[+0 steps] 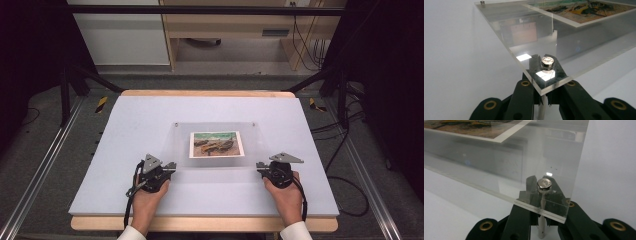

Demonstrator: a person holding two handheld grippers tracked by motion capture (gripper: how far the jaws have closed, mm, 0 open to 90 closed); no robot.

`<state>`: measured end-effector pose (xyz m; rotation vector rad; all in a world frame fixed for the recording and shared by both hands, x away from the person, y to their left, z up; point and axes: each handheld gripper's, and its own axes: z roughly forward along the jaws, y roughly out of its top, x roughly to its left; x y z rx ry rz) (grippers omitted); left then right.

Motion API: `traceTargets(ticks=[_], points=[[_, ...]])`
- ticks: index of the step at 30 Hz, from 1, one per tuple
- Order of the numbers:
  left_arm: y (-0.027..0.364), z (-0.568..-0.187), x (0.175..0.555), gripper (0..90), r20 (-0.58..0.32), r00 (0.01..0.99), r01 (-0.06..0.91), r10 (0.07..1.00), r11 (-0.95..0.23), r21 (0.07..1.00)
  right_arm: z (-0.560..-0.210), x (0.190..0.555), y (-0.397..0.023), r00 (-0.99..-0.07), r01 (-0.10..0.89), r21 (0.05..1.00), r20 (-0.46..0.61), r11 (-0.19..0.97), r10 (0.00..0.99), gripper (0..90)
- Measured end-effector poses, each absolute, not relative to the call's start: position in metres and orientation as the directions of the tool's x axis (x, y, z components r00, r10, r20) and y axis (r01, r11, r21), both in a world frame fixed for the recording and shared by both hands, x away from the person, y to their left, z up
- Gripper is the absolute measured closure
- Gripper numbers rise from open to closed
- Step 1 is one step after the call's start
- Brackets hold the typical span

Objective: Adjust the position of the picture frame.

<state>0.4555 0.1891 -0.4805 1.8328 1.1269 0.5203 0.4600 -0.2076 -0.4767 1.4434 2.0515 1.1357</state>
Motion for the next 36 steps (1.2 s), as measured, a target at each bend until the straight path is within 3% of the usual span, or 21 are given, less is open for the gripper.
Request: traceTargets(ticks=[22, 27, 33, 36], points=[[0.191, -0.481, 0.458, 83.5, -0.109, 0.507, 0.489, 0.855, -0.181, 0.853, -0.476, 0.46, -0.209, -0.399, 0.591, 0.794, 0.135, 0.142, 0.907, 80.6], [0.195, -0.479, 0.458, 76.2, -0.125, 0.513, 0.498, 0.849, -0.176, 0.849, -0.474, 0.457, -0.211, -0.385, 0.594, 0.795, 0.148, 0.122, 0.911, 66.8], [0.2, -0.473, 0.453, 54.5, -0.099, 0.515, 0.502, 0.851, -0.206, 0.84, -0.472, 0.448, -0.207, -0.386, 0.61, 0.778, 0.127, 0.15, 0.914, 43.6], [0.201, -0.472, 0.452, 47.4, -0.116, 0.517, 0.502, 0.848, -0.191, 0.843, -0.468, 0.442, -0.208, -0.389, 0.6, 0.787, 0.125, 0.147, 0.913, 39.4]])
